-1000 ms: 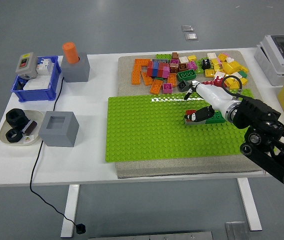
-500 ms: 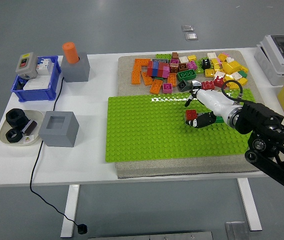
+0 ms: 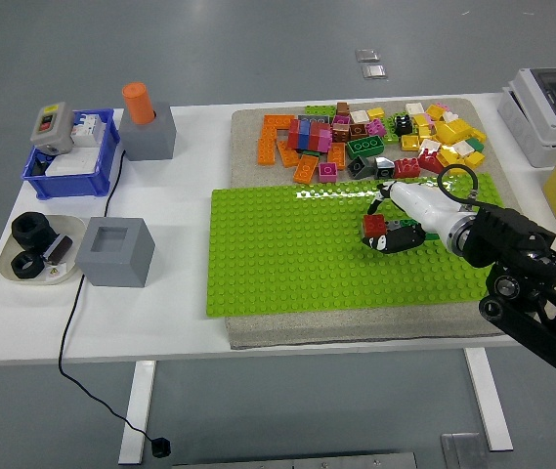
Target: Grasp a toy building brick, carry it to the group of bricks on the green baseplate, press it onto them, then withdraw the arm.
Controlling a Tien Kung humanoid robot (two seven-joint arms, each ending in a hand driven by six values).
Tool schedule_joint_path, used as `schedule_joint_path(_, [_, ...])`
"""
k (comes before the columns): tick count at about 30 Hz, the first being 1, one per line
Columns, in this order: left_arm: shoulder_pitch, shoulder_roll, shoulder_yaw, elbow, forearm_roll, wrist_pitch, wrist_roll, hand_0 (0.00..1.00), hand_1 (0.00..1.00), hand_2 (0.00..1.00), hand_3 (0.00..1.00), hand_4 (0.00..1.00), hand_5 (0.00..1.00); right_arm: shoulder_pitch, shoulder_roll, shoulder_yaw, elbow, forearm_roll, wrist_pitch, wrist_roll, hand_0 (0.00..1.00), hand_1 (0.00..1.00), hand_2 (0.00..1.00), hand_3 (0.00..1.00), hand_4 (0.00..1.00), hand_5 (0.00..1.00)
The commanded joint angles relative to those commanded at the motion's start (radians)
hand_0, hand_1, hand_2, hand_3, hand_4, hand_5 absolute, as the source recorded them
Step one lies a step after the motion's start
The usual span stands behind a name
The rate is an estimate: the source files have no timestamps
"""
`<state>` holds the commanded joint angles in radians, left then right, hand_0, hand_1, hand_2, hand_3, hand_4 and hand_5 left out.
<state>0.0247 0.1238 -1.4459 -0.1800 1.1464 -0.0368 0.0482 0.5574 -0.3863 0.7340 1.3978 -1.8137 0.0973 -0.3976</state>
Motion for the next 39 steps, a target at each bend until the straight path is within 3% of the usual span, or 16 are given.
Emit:
schedule_joint_path(17, [0.001,-0.003,0.001,0.0,0.0,0.002,0.002,0.595,0.616,0.538,0.593,0.725,0.168,-0.013,-0.002,0.006,-0.015,0.004,0.003,0.001,0.998,0.954,0.952,0.653,0.757,0.415])
schedule_joint_path(39, [-0.001,-0.001,-0.007,0.0,0.006,0.001,0.0,0.594,0.616,0.539,0.593,0.725,0.169,-0.015,0.028,0.013,-0.065,-0.011,0.0,0.012,0.998,0.948,0.945,0.653,0.752,0.423])
